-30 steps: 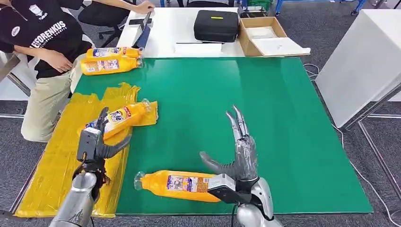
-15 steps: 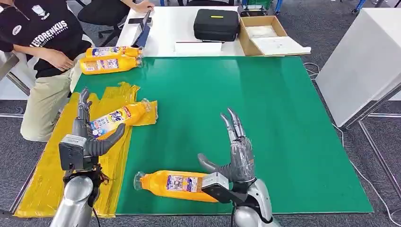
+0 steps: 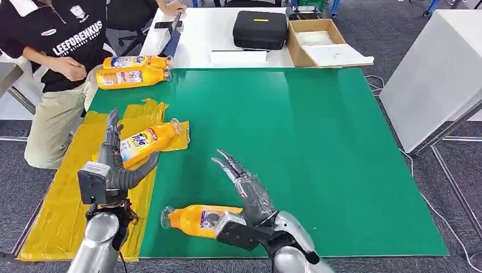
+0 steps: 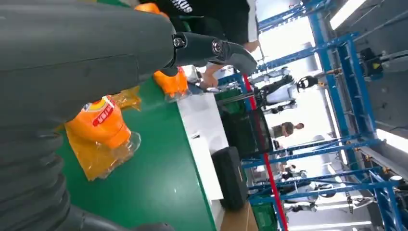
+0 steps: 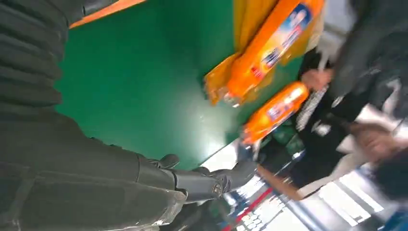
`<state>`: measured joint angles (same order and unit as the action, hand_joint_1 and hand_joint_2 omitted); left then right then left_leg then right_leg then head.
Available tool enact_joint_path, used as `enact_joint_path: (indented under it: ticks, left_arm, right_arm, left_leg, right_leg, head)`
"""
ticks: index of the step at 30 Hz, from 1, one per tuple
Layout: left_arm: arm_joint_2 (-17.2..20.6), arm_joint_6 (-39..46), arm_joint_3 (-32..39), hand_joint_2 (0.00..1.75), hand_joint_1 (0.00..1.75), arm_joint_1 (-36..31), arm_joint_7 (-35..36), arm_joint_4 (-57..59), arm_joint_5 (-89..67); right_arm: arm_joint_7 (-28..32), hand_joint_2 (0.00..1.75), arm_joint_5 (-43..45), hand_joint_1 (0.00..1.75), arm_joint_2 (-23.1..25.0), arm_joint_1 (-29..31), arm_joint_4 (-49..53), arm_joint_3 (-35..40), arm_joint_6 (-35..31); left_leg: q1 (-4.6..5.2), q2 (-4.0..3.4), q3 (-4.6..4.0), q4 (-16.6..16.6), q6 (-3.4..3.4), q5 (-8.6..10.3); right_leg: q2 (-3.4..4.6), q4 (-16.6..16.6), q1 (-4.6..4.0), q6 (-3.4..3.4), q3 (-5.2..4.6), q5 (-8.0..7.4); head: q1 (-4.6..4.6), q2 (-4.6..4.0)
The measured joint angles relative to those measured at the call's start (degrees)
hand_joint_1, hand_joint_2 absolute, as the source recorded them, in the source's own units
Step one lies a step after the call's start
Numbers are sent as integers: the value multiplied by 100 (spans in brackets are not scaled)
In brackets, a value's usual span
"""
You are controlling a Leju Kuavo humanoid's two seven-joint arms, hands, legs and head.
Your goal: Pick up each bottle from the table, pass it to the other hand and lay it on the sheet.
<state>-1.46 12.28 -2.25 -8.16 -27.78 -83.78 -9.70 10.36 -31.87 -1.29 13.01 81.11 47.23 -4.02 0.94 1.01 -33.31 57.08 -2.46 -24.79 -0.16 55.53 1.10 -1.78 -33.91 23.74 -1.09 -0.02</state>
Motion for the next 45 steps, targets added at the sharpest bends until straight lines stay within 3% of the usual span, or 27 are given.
enact_joint_path:
  ticks: [8,29,45]
  left_arm:
    - [-35,-77,-55,175,0,-274,-31,370,175]
    - [-48,-140,103,175,0,-398,-39,768,372]
    - [-223,-68,120,175,0,-703,4,1275,378]
  right_arm:
    - [0,175,479,0,-258,161,231,295,354]
    - [-1045,175,-411,0,-763,22,570,440,737]
    - [-1100,175,-760,0,-630,379,-502,571,437]
  left_leg:
    - [3,0,-2,1,0,0]
    - [2,-2,-4,1,0,-1]
    - [2,-3,-5,1,-1,0]
  right_leg:
    - [2,0,0,-3,0,-2]
    - [4,0,0,-3,-3,-2]
    - [5,0,0,-9,-1,-6]
  head:
    - [0,-2]
    - [2,-2]
    - [2,-2]
